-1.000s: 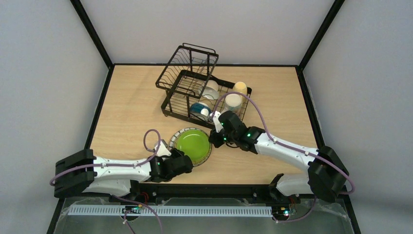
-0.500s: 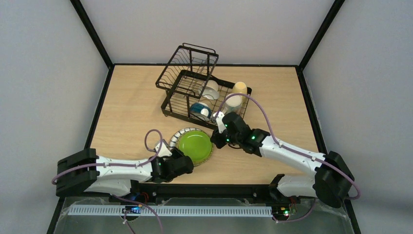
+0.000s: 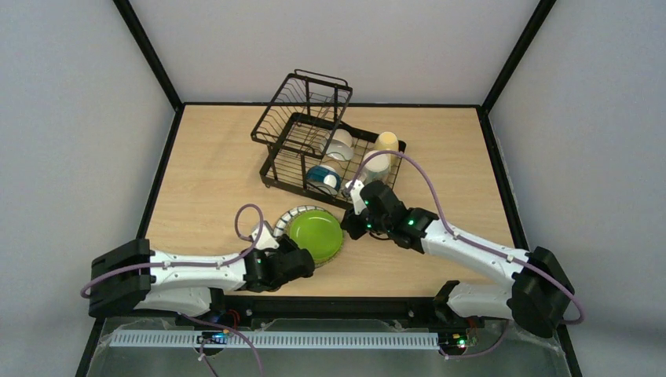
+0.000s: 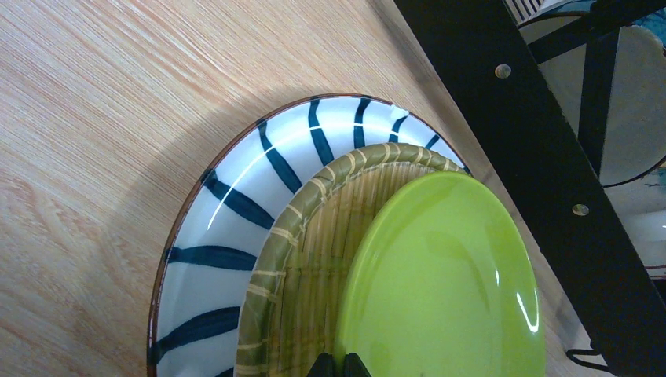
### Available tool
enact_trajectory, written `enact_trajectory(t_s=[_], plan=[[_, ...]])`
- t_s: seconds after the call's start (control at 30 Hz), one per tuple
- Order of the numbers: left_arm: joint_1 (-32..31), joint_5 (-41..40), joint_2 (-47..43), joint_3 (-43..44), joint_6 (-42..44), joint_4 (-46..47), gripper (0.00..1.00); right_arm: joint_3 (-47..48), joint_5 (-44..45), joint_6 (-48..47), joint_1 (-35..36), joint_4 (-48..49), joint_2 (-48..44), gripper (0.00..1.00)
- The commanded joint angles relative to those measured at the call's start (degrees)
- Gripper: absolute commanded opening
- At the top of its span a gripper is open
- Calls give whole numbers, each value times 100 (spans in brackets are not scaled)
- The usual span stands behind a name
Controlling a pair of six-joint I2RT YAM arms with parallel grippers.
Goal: Load the mixed dishes into the dish rack
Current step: Grab the plate from the plate, then pass from the left arm to the right
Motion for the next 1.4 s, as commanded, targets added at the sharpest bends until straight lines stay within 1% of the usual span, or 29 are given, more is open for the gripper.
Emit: enact_trajectory(t_s=[0.0,0.2,0.33,0.37,0.53,0.7,0.87,1.07,1.37], plan=[[-74,-227,-201,118,63,-247,2,46,85,126,29,-54,-214,23],[-78,-292,-542,222,143,-572,2,43,90,159,29,-87,-261,23],[-79,-393,-807,384,284,-872,2,65,90,199,30,-109,-282,27],[-77,-412,-871,409,296,-935,2,69,72,217,29,-112,-289,30],[-77,-465,-1232,447,335,-1146,2,62,-16,336,29,-120,-314,48],[-73,-478,-1478,489,372,-1362,2,-19,-98,507,29,-58,-399,56],[-75,-466,-1748,507,426,-1493,2,-84,-125,559,29,-44,-555,67],[-79,-402,-2114,526,699,-1451,2,-249,-338,677,29,155,-645,69],[-79,-196,-2629,517,1323,-1262,2,-492,-721,914,30,708,-739,69]])
